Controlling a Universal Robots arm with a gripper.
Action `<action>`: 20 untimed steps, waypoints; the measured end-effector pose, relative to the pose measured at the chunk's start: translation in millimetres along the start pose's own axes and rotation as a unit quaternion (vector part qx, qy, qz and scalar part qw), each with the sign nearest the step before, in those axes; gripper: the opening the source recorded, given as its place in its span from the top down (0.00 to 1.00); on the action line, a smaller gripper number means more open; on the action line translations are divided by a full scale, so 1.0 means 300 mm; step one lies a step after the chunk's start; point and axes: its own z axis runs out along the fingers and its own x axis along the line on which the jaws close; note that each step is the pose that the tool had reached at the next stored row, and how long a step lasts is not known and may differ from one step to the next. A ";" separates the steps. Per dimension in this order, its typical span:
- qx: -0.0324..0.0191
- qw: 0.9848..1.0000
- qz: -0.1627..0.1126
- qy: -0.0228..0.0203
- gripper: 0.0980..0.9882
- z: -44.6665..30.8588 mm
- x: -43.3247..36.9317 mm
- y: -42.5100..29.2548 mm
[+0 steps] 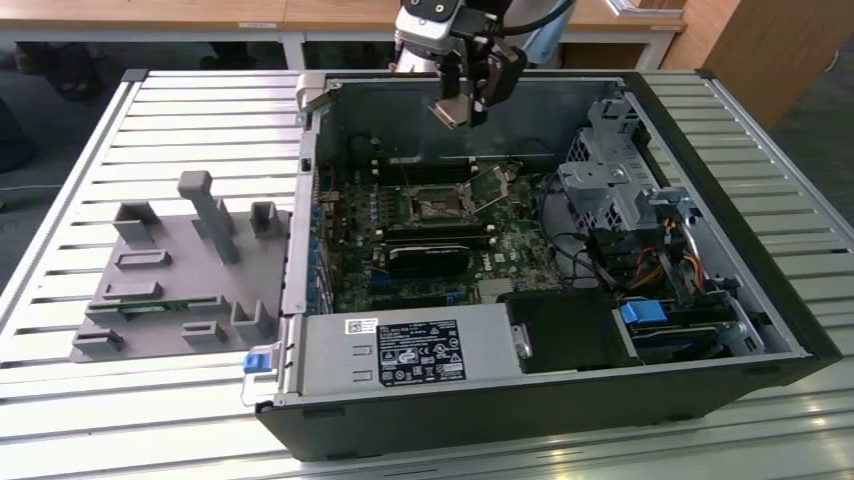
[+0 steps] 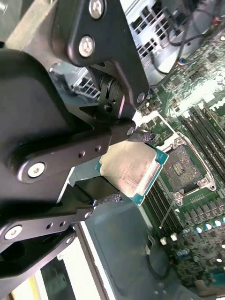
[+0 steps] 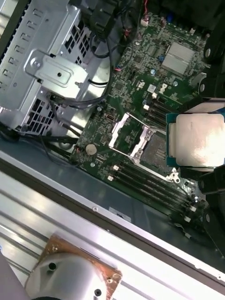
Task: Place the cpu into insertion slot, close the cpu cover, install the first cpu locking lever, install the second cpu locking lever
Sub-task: 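Place the cpu into insertion slot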
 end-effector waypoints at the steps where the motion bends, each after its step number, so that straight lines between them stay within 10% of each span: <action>1: 0.000 1.000 0.008 -0.001 0.50 0.001 0.000 0.000; 8: -0.001 0.998 0.066 -0.006 0.50 0.005 0.000 0.000; 20: -0.003 0.989 0.149 -0.013 0.50 0.017 0.003 0.000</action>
